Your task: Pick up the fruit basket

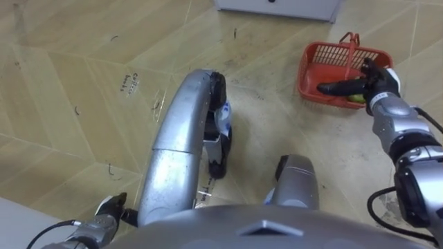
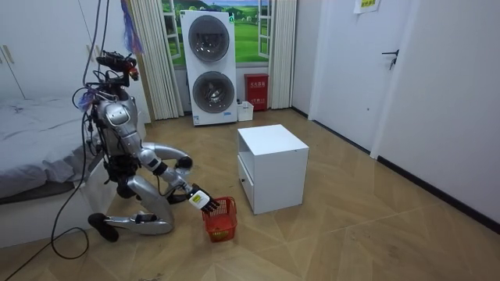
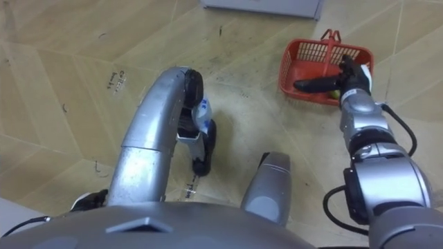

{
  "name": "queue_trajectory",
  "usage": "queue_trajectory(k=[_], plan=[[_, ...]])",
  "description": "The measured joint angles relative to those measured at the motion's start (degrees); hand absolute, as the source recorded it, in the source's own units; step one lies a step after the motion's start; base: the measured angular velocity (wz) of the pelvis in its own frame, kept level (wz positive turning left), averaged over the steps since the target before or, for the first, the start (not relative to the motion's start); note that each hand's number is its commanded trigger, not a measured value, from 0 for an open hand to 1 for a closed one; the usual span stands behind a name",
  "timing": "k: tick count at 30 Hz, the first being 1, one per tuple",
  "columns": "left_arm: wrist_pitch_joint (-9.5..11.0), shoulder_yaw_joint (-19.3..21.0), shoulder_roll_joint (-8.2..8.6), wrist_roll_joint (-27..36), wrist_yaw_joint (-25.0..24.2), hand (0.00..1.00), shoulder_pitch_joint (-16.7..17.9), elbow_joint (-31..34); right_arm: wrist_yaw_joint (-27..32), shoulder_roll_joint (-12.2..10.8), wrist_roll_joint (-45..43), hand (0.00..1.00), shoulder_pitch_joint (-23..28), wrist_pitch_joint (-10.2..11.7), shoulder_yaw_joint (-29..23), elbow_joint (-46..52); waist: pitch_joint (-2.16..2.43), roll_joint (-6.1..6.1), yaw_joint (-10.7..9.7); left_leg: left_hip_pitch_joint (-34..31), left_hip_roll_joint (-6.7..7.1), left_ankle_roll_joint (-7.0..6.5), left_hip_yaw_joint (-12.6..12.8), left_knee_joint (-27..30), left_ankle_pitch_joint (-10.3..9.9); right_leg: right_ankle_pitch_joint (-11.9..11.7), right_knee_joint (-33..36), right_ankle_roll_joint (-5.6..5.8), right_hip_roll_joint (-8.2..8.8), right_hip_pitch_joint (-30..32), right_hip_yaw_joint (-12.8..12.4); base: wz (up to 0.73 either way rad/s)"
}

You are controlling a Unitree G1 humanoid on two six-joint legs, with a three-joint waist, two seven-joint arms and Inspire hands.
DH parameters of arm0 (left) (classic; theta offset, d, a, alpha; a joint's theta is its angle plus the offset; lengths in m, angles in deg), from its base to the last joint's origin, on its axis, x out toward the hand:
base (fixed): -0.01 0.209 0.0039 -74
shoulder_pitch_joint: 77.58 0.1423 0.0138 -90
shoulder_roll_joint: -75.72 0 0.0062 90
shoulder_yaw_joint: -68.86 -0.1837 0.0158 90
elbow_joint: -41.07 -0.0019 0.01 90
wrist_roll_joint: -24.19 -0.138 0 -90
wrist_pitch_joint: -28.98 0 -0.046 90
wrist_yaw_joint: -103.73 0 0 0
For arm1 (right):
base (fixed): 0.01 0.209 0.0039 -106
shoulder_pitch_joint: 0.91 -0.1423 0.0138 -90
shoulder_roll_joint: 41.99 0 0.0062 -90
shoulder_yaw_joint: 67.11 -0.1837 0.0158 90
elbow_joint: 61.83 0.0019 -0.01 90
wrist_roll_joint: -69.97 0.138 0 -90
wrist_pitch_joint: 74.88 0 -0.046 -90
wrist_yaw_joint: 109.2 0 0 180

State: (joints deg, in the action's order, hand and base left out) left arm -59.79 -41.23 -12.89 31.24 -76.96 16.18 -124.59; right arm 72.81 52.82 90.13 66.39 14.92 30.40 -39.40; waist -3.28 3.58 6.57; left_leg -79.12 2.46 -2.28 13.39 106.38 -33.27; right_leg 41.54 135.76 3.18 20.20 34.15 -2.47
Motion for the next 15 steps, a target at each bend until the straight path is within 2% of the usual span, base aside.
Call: queue_trajectory(k=[5,15], plan=[[-0.5,-0.3,0.0,0.0,-1.6,0.0,0.0,0.0,-1.5,0.8,2.1,0.0,-0.8,0.0,0.5,-1.3,-0.09,-0.14,0.2,-0.2,0.14,-0.1,0.7,-0.5,0.2,0.0,0.0,0.0,0.72,0.6,-0.4,0.02],[-0.8,-0.2,-0.17,0.2,-2.8,0.0,0.0,0.3,-4.2,2.6,4.2,0.0,-0.9,0.0,2.7,-1.4,-0.14,-0.04,1.4,-0.7,0.12,-0.11,0.8,-0.5,0.2,0.0,0.0,0.02,0.71,1.2,-0.3,0.0]])
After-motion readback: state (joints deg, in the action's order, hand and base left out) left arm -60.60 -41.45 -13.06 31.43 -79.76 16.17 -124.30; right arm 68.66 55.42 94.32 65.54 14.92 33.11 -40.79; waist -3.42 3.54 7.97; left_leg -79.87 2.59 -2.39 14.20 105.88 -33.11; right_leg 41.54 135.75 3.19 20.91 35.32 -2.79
